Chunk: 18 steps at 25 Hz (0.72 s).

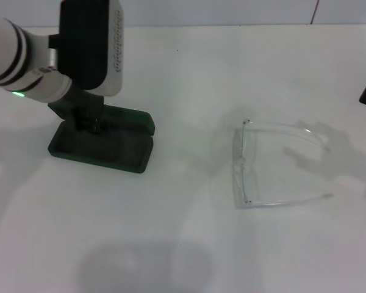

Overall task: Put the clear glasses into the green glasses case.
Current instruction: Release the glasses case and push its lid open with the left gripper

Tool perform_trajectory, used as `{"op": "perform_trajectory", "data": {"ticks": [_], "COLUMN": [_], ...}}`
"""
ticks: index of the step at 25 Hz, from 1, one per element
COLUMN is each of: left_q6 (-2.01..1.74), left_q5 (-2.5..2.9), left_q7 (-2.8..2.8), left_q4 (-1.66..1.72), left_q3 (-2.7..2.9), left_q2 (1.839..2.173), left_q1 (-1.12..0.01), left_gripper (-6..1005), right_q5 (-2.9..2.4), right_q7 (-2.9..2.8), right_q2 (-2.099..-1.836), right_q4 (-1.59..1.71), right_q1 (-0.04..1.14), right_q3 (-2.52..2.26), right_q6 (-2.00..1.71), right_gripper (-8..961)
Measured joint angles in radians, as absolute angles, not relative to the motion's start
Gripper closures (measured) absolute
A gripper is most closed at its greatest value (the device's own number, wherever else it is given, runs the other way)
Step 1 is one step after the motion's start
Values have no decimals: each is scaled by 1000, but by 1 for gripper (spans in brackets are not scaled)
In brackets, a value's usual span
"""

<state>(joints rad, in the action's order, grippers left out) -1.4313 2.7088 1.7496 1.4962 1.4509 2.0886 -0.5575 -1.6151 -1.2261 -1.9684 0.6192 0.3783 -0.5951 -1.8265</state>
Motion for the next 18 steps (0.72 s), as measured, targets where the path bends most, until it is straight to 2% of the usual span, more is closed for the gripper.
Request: {"op": "perform_trajectory", "data": {"ticks": [11, 18], "left_q6": [-1405, -1406], "left_q5": [2729, 2732], "left_q7": [1755, 1755], "left_q4": [1352, 1346], "left_q3": [1462, 1462], "left_q2": [2089, 2088], "left_q1": [-642, -644], "left_gripper": [374, 481], "right_q5": [-1597, -1589], "right_q7": [-1188, -1185], "right_q2": [-1957, -1955], "right_q4": [570, 569], "right_q1": [369, 364], "right_q3": [-571, -571], "right_q6": [-1856, -1861], "right_gripper": [253, 257]}}
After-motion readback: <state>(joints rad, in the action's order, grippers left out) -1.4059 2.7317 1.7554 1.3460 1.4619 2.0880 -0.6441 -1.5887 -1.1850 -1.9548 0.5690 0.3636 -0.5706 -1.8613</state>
